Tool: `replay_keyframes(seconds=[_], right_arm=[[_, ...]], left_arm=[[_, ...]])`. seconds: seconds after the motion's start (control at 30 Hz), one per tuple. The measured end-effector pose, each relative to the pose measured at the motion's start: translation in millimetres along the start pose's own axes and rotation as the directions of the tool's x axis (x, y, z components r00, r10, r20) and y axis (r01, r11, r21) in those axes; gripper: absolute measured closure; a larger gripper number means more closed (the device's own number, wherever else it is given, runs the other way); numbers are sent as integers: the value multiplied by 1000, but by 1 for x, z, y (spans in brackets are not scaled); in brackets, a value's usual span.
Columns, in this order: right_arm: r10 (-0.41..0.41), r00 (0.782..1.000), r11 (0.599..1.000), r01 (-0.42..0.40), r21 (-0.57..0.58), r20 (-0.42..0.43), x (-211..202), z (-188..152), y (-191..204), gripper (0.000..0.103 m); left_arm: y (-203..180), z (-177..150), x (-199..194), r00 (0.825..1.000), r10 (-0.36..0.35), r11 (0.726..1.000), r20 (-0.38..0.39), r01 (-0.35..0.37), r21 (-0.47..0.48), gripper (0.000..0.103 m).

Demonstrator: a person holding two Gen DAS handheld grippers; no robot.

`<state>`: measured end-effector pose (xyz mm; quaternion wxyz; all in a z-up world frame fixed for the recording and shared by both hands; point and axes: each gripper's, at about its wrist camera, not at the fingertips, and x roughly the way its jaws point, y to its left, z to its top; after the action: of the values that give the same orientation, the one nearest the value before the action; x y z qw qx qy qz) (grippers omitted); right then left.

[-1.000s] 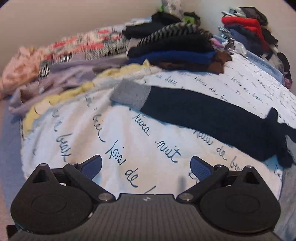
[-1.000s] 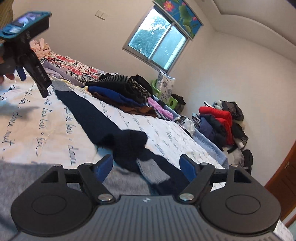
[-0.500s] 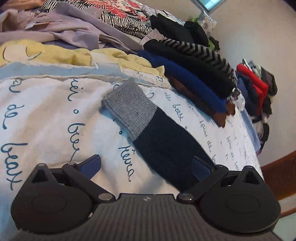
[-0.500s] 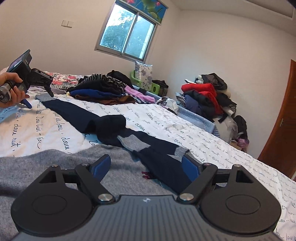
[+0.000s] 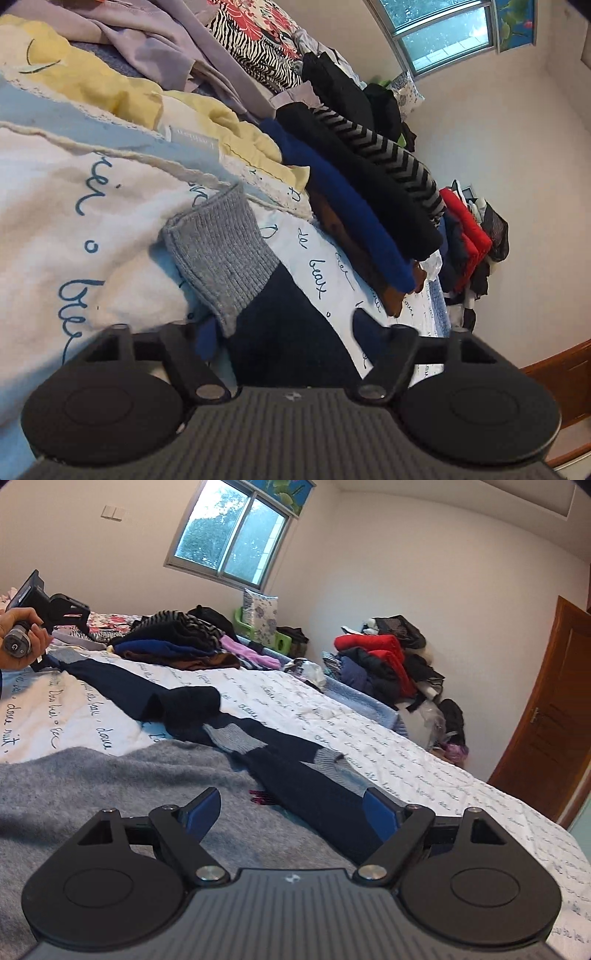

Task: Fold small clothes

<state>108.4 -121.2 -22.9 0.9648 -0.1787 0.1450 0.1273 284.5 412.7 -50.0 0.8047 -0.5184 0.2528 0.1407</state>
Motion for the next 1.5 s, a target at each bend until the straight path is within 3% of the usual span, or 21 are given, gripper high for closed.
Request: replay_keyframes(seconds=[0.13, 0.2, 0.27, 0.53, 0.8, 0.93, 0.97, 1.03, 1.1, 1.17, 1.3, 1.5], right_arm=[[-31, 999, 999, 31, 18, 15, -12, -2, -10, 18], [-48, 999, 998, 47, 30, 13, -17, -4, -15, 18], [-79, 997, 996, 78, 36, 7, -20, -6, -20, 18], [-139, 990, 988, 139, 62, 8, -31, -12, -34, 18], [-151, 988, 986, 152, 69, -21, -40, -23, -45, 18], [-157, 987, 984, 160, 82, -37, -45, -32, -50, 18], [-164, 986, 982, 167, 87, -40, -46, -34, -51, 17], [-175, 984, 979, 178, 99, -46, -50, -38, -54, 13], [-176, 983, 977, 180, 111, -46, -54, -41, -57, 11], [-183, 982, 975, 187, 118, -41, -58, -44, -61, 11], [-179, 983, 974, 184, 133, -48, -60, -50, -66, 10], [-175, 983, 971, 182, 152, -62, -61, -54, -70, 10]], left_arm=[[5, -2, 2, 1000, -8, 999, 7, 8, -39, 66], [6, -4, 0, 1000, -5, 999, 21, 5, -33, 88], [4, -7, -2, 999, 26, 1000, 40, -26, 2, 93], [-21, -22, -20, 986, 115, 980, 123, -132, 148, 97], [-88, -45, -53, 963, 80, 942, 257, -157, 296, 97], [-129, -59, -72, 934, 43, 901, 354, -189, 391, 97], [-136, -60, -75, 935, 34, 898, 353, -183, 400, 97], [-141, -57, -74, 955, 26, 920, 294, -138, 368, 97], [-135, -50, -70, 979, 18, 949, 204, -81, 304, 95], [-118, -44, -64, 994, -1, 974, 108, -23, 223, 86], [-65, -41, -52, 999, 38, 996, 14, -38, 77, 54], [3, -38, -35, 998, 45, 996, -38, -48, -79, 32]])
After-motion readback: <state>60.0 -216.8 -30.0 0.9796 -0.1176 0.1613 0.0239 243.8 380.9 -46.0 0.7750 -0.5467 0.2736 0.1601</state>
